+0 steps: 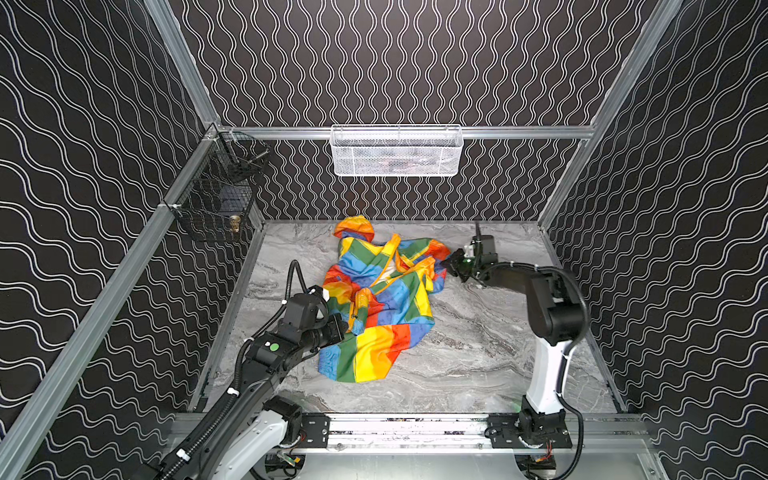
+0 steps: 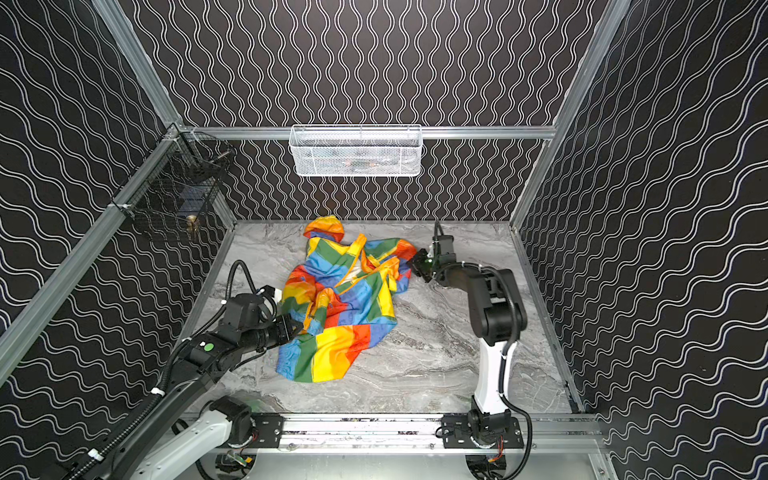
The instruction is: Zip up the jacket
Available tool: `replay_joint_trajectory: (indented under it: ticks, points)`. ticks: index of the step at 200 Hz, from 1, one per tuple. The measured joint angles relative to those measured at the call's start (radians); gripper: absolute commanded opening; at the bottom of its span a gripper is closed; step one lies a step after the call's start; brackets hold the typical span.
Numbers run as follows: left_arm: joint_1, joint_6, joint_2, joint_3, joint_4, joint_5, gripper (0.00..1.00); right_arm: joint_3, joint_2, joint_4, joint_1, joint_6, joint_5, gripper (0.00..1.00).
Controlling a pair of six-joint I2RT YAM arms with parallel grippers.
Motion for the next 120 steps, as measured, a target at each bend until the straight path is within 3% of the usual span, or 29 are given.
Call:
replay_joint_trajectory:
  ticks: [58, 120]
  points:
    - [0.001, 0.037, 0.006, 0.001, -0.008, 0.001, 0.0, -0.122, -0.239, -0.192, -0.18, -0.174, 0.061, 0.0]
    - [0.005, 0.082, 0.06, 0.015, -0.016, 0.015, 0.0, -0.15, -0.305, -0.402, -0.348, -0.343, 0.15, 0.0]
